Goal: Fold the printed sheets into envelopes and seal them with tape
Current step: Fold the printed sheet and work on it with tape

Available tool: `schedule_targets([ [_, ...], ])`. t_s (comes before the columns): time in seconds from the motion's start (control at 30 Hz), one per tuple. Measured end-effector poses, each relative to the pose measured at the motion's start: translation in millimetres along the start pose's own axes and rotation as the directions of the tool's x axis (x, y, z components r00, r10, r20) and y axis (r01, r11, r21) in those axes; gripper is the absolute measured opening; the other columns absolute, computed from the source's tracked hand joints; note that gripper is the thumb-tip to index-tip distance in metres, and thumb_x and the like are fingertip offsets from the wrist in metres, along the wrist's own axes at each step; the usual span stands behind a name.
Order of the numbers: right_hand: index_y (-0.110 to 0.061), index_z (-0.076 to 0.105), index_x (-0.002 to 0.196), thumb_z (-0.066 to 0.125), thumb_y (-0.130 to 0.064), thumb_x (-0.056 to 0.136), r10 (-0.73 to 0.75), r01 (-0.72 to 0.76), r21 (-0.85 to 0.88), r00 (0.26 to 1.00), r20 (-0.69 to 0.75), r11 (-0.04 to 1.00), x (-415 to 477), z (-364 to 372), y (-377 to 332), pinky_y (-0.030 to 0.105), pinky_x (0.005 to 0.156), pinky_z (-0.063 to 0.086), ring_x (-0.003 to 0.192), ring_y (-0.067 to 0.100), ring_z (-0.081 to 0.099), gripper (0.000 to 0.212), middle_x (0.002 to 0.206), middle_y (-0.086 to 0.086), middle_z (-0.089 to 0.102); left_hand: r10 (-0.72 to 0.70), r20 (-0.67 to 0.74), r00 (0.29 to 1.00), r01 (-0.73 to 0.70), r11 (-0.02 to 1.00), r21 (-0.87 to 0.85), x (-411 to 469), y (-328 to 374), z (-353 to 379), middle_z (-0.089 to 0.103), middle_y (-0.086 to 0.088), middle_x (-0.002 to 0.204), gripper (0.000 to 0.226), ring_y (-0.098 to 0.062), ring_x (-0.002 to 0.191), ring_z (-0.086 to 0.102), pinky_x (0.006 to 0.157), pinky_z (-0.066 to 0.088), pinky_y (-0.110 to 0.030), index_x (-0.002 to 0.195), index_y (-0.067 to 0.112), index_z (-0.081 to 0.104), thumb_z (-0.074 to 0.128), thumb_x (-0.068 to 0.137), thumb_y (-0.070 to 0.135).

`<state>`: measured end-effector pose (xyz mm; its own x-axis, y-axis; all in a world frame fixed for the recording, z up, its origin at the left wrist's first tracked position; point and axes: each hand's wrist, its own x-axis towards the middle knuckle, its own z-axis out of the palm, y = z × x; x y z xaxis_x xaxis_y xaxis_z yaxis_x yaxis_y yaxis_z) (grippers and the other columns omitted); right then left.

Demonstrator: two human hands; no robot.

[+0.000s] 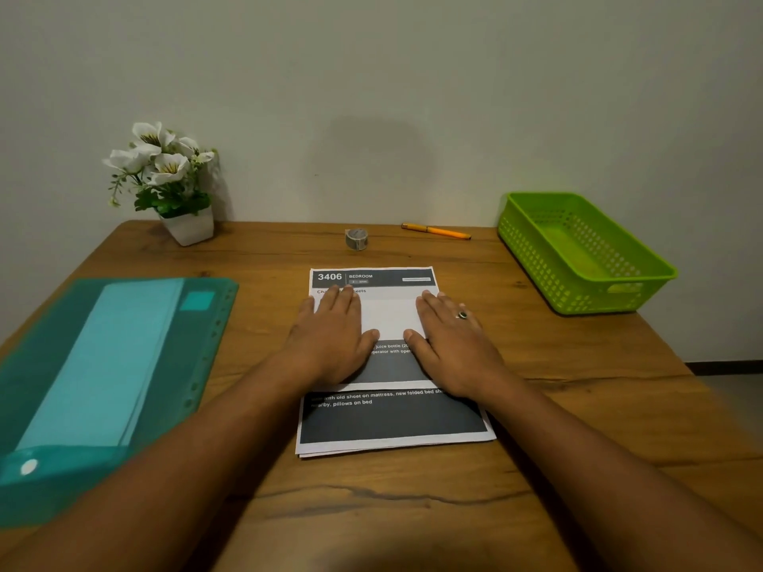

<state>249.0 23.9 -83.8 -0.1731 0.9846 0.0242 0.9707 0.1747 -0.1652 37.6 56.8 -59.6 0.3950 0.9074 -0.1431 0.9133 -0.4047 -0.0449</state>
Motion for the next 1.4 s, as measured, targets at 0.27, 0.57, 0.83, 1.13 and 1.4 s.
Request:
schedule_targets([
  [0.27, -0.014, 0.021, 0.164, 0.025, -0.056, 0.108, 0.010, -0.010, 0.008, 1.000, 0.028, 1.000, 4, -6, -3, 0.047, 0.128, 0.008, 0.159, 0.023, 0.011, 0.070, 0.172, 0.006, 0.018, 0.018, -0.010, 1.000, -0.018, 0.999, -0.048, -17, -60, 11, -0.006, -0.002, 0.171, 0.086, -0.018, 0.157, -0.006, 0.127, 0.002, -0.049, 0.163, 0.015, -0.001, 0.004, 0.097, 0.070],
  [0.57, -0.007, 0.029, 0.160, 0.033, -0.036, 0.110, -0.188, 0.188, -0.006, 0.982, 0.003, 0.982, 31, 2, -88, 0.045, 0.127, 0.016, 0.156, 0.029, 0.021, 0.058, 0.168, 0.013, 0.028, -0.008, -0.080, 0.997, 0.004, 0.999, -0.053, -16, -58, 21, -0.003, -0.003, 0.172, 0.098, -0.017, 0.157, -0.004, 0.127, 0.001, -0.049, 0.163, 0.015, 0.001, -0.014, 0.082, 0.069],
  [0.83, -0.015, 0.020, 0.165, 0.028, -0.055, 0.109, -0.113, 0.113, 0.046, 0.994, -0.004, 0.993, 23, 2, -36, 0.042, 0.129, 0.008, 0.160, 0.022, 0.010, 0.070, 0.173, 0.004, 0.018, -0.004, -0.060, 0.998, -0.001, 0.997, -0.083, -17, -58, 18, -0.005, -0.002, 0.172, 0.090, -0.016, 0.157, -0.006, 0.127, -0.002, -0.047, 0.163, 0.015, -0.001, -0.006, 0.089, 0.066],
  [1.13, -0.015, 0.031, 0.161, 0.033, -0.075, 0.098, -0.044, 0.048, -0.060, 0.996, 0.072, 0.997, 20, -27, 2, 0.043, 0.122, 0.027, 0.154, 0.025, 0.028, 0.087, 0.169, 0.006, 0.029, 0.003, 0.032, 0.999, -0.002, 0.999, -0.034, -14, -57, -4, 0.005, -0.006, 0.171, 0.083, -0.024, 0.157, 0.007, 0.126, 0.011, -0.049, 0.164, 0.019, 0.007, 0.023, 0.100, 0.070],
  [1.4, -0.026, 0.055, 0.141, 0.058, -0.087, 0.078, -0.046, 0.101, -0.184, 0.957, 0.285, 0.978, 48, -69, -1, 0.045, 0.096, 0.055, 0.125, 0.022, 0.055, 0.087, 0.144, -0.002, 0.058, 0.005, 0.161, 0.987, 0.001, 0.999, -0.032, 13, -57, -44, 0.038, -0.008, 0.154, 0.089, -0.029, 0.138, 0.040, 0.107, 0.045, -0.049, 0.149, 0.032, 0.040, 0.063, 0.078, 0.079],
])
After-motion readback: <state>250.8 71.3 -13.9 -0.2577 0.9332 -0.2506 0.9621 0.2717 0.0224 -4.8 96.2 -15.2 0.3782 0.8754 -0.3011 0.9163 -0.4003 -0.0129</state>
